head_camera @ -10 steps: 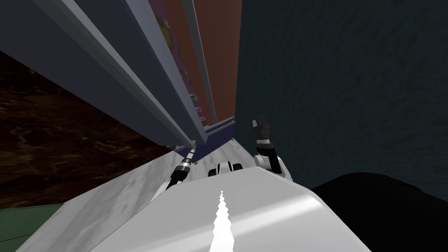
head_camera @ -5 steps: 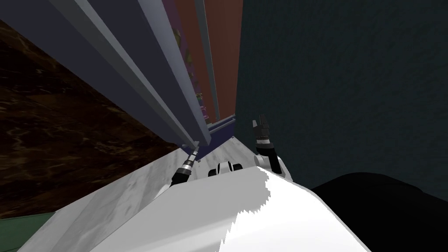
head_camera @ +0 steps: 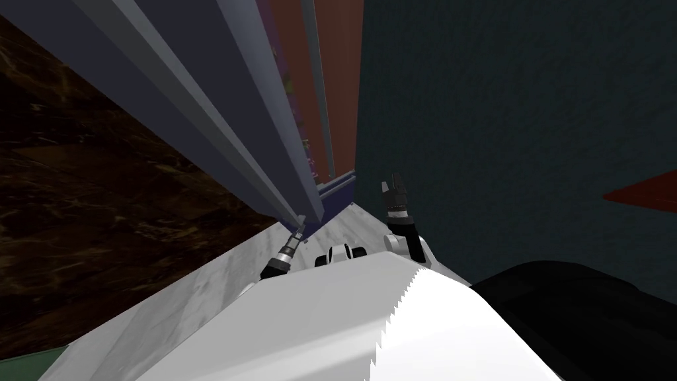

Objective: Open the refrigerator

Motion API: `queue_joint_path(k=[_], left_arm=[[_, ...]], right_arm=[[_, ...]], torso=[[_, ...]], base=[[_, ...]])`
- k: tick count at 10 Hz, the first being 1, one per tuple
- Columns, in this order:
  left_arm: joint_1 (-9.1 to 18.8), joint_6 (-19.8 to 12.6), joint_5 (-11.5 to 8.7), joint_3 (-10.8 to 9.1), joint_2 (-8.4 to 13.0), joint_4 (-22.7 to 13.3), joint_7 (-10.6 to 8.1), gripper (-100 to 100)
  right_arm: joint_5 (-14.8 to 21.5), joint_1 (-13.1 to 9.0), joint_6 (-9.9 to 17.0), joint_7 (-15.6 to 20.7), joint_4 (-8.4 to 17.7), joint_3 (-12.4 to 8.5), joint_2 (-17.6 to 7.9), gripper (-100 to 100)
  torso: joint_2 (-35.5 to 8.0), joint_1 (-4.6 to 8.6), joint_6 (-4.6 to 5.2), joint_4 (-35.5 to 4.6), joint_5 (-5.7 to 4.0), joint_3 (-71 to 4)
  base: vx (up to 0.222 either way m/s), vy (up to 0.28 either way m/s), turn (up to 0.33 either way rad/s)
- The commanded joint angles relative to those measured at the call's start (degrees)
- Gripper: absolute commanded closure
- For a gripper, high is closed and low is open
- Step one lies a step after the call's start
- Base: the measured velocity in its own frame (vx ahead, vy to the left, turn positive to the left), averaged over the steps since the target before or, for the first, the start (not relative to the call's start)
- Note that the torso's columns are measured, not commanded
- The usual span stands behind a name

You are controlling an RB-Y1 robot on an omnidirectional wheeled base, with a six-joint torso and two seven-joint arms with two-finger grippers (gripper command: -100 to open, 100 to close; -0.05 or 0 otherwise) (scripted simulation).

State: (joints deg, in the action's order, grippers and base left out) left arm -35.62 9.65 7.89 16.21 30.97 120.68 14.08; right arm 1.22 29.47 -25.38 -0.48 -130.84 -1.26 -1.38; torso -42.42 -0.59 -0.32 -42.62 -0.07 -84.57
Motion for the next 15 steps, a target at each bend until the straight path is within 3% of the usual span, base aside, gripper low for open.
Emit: queue_joint_path(k=[1, 4, 5, 7, 9, 12, 15], left_arm=[[0.1, 1.5, 0.1, 0.51, 1.4, 0.6, 0.0, 100], [-0.7, 3.9, 0.2, 2.75, 4.3, 1.8, -0.11, 100], [-1.7, 2.8, 0.4, 3.23, 4.1, 2.1, 0.1, -100], [-3.5, 1.7, 0.3, 3.15, 5.3, 5.3, 0.2, -100], [-5.2, 0.7, 0.2, 3.06, 6.6, 8.5, 0.31, -100], [-7.8, -1.0, 0.1, 2.93, 8.5, 13.2, 0.46, -100], [-8.7, -1.5, 0.1, 2.89, 9.1, 15.0, 0.51, -100]], right_arm=[[0.0, 0.0, 0.0, 0.0, 0.0, 0.0, 0.0, 0], [0.0, 0.0, 0.0, 0.0, 0.0, 0.0, 0.0, 0], [0.0, 0.0, 0.0, 0.0, 0.0, 0.0, 0.0, 0], [0.0, 0.0, 0.0, 0.0, 0.0, 0.0, 0.0, 0], [0.0, 0.0, 0.0, 0.0, 0.0, 0.0, 0.0, 0], [0.0, 0.0, 0.0, 0.0, 0.0, 0.0, 0.0, 0], [0.0, 0.0, 0.0, 0.0, 0.0, 0.0, 0.0, 0]], torso=[[0.2, 0.09, -0.04, 0.0, -0.07, -0.1], [0.3, 0.06, 0.1, 0.0, -0.03, -0.2], [0.2, 0.02, 0.09, 0.0, -0.01, -0.1], [0.6, 1.19, 0.26, 0.4, -0.14, -0.3], [0.6, 1.14, 0.63, 0.3, -0.12, -0.3], [-0.1, 0.59, 0.28, -0.2, -0.26, -0.1], [-0.4, 0.82, 0.27, -0.4, -0.45, -0.1]], base=[[-0.08, 0.175, -0.076], [-0.131, 0.25, -0.149], [-0.053, 0.13, -0.009], [0.067, -0.029, 0.095], [0.053, -0.037, 0.045], [0.044, -0.019, 0.038], [0.02, 0.002, 0.024]])
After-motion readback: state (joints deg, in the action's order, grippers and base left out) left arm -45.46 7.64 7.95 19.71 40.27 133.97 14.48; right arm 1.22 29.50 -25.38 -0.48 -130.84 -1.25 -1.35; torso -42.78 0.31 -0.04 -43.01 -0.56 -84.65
